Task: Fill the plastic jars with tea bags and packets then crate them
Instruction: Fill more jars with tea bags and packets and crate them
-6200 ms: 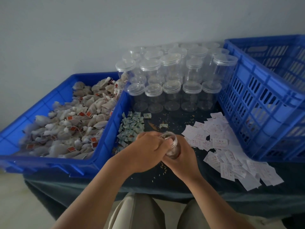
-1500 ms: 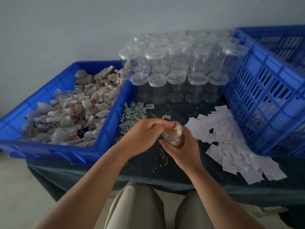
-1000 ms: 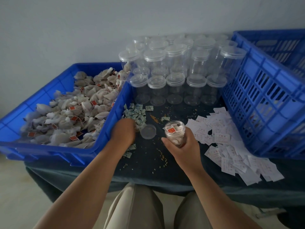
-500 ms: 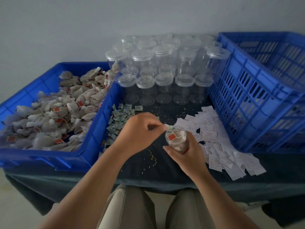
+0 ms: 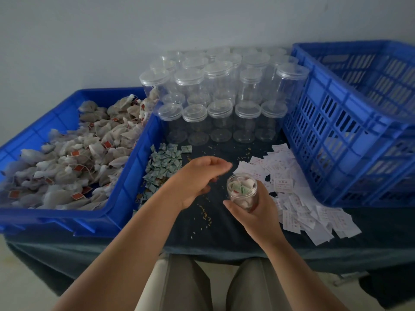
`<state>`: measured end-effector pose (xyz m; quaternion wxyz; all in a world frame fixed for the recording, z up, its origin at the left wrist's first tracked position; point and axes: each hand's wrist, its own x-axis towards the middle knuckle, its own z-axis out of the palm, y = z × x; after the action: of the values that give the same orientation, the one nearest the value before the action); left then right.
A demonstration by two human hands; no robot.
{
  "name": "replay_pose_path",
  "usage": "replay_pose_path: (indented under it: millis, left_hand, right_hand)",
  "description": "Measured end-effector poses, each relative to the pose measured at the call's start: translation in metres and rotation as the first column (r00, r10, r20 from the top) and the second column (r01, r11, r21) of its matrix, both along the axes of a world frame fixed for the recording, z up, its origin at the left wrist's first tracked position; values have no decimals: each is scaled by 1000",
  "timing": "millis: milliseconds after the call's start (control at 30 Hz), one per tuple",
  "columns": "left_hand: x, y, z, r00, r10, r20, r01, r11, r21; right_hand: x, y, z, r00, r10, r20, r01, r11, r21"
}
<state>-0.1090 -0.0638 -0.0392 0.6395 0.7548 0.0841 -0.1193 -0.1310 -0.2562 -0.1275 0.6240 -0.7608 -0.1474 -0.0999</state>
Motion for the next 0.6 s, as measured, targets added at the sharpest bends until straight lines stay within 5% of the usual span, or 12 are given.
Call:
replay_pose_path:
  millis: [67, 167, 300, 433, 533, 600]
  left_hand:
    - [14, -3, -8, 991, 38, 131, -73, 959, 273]
    - [40, -22, -26, 959, -156, 237, -41, 751, 659]
    - [70, -44, -46, 885, -408, 225, 38, 544, 838]
    - [75, -47, -63, 799, -576, 173, -46, 230, 972]
    - [72, -41, -76, 802, -532, 271, -145, 267, 953]
    - [67, -36, -76, 831, -399, 388, -164, 490, 856]
  right_hand:
    - [0, 0, -1, 996, -86, -11, 86, 995, 48]
    - [0, -3, -1, 976, -217, -22, 218, 968, 123]
    - [1, -4, 0, 969, -246, -8, 245, 961, 130]
    - [3, -2, -1, 966, -254, -45, 258, 958, 123]
    - [7, -2, -3, 964, -257, -69, 263, 957, 123]
    - [8, -3, -4, 962, -263, -69, 270, 956, 112]
